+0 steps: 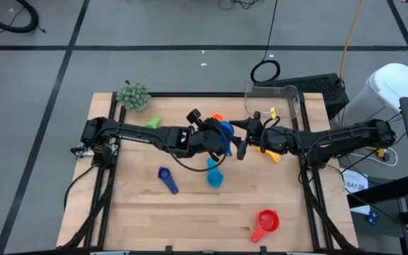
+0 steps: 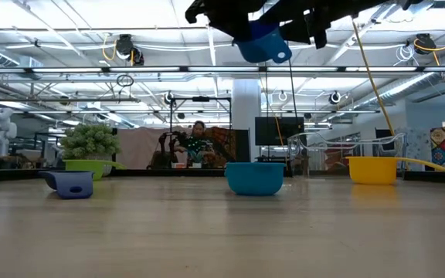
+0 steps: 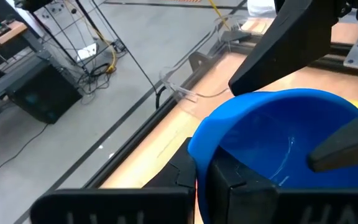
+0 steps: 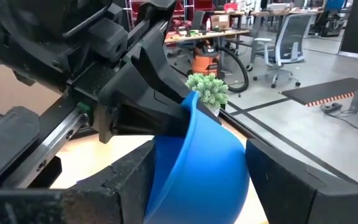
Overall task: Nest measuring cups in basket
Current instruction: Stack the blue measuring cup on top of the red measuring cup
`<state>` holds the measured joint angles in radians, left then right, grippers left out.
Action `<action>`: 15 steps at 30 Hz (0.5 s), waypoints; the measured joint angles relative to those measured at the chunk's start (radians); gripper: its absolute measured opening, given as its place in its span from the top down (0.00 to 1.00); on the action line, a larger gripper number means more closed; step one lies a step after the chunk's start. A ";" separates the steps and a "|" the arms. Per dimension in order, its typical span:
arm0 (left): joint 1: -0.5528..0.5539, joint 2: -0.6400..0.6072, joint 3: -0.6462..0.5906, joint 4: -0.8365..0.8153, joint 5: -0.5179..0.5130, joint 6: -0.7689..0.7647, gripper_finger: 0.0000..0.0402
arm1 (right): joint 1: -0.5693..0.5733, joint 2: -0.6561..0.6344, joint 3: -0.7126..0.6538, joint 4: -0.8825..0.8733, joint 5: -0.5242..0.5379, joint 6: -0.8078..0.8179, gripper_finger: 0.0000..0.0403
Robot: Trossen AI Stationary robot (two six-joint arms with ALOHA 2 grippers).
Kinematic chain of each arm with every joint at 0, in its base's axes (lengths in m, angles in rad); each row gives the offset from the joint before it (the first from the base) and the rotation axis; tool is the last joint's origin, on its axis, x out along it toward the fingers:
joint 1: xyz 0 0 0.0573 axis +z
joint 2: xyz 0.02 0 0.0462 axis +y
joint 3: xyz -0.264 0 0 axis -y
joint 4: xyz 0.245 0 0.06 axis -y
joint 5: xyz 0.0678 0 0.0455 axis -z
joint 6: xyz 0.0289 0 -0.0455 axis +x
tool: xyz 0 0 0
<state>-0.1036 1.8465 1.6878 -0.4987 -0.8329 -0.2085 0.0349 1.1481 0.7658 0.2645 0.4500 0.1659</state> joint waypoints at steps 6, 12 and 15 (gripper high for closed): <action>0.000 0.002 0.000 0.007 -0.002 0.015 0.98 | 0.000 0.000 0.000 -0.009 0.000 -0.003 0.42; 0.010 0.000 0.001 -0.005 0.003 0.007 0.98 | 0.029 -0.042 -0.003 0.008 -0.031 -0.063 0.42; 0.013 -0.004 0.003 0.000 -0.004 0.016 0.99 | 0.058 -0.102 -0.005 -0.048 -0.038 -0.059 0.42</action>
<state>-0.0910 1.8428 1.6905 -0.4989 -0.8367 -0.1921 0.0927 1.0461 0.7612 0.2162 0.4115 0.1074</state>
